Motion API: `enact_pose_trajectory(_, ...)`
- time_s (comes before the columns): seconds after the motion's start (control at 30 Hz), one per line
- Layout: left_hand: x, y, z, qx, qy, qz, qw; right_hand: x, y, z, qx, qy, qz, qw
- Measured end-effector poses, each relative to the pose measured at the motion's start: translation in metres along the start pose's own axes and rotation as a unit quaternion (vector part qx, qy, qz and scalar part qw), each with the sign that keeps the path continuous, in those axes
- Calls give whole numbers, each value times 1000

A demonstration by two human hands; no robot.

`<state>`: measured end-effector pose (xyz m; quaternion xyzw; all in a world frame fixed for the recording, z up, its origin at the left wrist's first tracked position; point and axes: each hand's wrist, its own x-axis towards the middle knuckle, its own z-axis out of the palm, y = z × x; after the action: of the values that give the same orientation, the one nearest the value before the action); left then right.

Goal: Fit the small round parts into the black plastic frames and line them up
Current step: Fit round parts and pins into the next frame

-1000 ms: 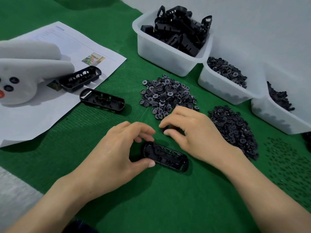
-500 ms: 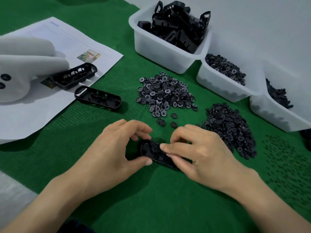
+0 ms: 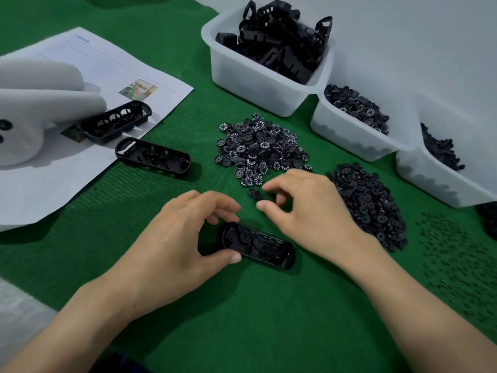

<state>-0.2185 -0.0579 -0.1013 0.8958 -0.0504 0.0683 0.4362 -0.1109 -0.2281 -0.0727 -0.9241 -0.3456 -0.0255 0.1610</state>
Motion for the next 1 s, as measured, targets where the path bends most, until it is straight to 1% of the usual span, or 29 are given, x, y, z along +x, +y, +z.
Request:
enact_pose_trajectory(0.1,0,0,0,-3,0,0,1000,5,-5,8,4,5,9,1000)
enact_pose_trajectory(0.2,-1,-1,0,-4,5,2,1000,-2,-2,0,24,17,1,1000)
enact_pose_trajectory(0.27,-1,-1,1,-4,6,3,1000,-14,2,-11,48,7,-26,998)
enact_pose_trajectory(0.33,0,-1,1,-3,7,3,1000,-29,2,-19,54,-29,-65,996)
enact_pose_trajectory(0.4,0,-1,1,0,8,4,1000,-42,0,-21,29,-47,-98,994)
enact_pose_trajectory(0.5,0,-1,1,3,9,7,1000,-49,-2,-20,-27,-40,-128,991)
enact_pose_trajectory(0.77,0,-1,2,-1,15,6,1000,-46,-8,-22,-122,-44,-200,971)
enact_pose_trajectory(0.87,0,0,2,-4,17,5,1000,-44,-10,-24,-136,-75,-200,968)
enact_pose_trajectory(0.93,0,0,1,-10,18,4,1000,-41,-8,-27,-83,-110,-163,977)
enact_pose_trajectory(1.0,0,1,1,-9,16,6,1000,-38,-2,-31,6,-118,-102,988)
